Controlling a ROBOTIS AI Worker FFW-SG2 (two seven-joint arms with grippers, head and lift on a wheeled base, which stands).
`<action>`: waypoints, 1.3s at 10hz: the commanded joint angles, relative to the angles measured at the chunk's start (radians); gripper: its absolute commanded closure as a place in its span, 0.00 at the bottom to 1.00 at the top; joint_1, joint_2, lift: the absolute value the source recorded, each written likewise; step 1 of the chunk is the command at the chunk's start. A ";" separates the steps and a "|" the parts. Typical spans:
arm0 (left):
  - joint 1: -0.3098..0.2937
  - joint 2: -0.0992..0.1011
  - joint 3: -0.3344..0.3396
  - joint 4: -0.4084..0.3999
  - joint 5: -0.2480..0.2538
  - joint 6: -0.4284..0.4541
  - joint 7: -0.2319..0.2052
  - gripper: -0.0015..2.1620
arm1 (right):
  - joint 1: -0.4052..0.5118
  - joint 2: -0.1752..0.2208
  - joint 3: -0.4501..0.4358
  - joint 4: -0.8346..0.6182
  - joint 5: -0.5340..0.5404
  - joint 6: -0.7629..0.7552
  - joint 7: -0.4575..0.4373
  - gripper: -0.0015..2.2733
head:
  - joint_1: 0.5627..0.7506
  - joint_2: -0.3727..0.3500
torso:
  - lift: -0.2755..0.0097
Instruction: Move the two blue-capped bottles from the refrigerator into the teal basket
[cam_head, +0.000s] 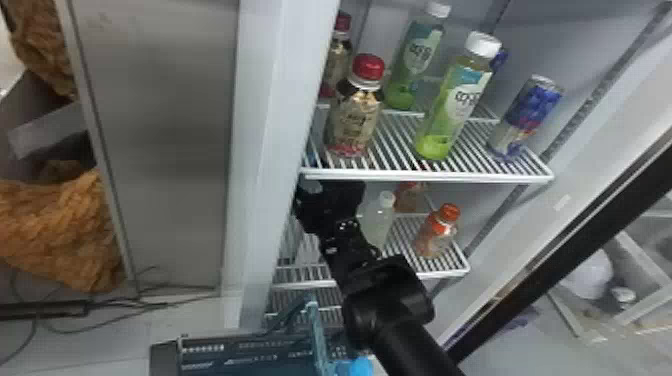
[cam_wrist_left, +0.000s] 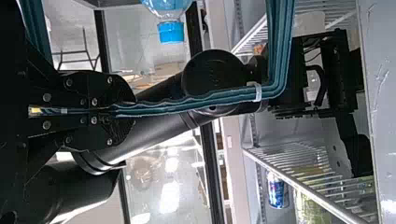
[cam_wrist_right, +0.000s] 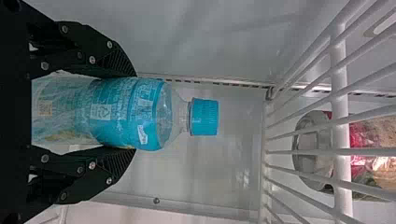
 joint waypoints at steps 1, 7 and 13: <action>0.001 0.002 0.000 0.000 0.001 -0.003 0.000 0.51 | 0.008 -0.001 0.000 0.000 0.002 -0.034 -0.003 0.28 | 0.70 0.04 | 0.42; 0.005 0.008 0.002 0.000 0.004 -0.003 0.000 0.51 | 0.136 -0.013 -0.017 -0.179 0.019 -0.066 -0.003 0.28 | 0.70 0.04 | 0.42; 0.005 0.006 0.003 0.000 0.004 -0.006 0.000 0.51 | 0.285 -0.027 -0.057 -0.363 0.006 -0.032 0.026 0.28 | 0.70 0.03 | 0.42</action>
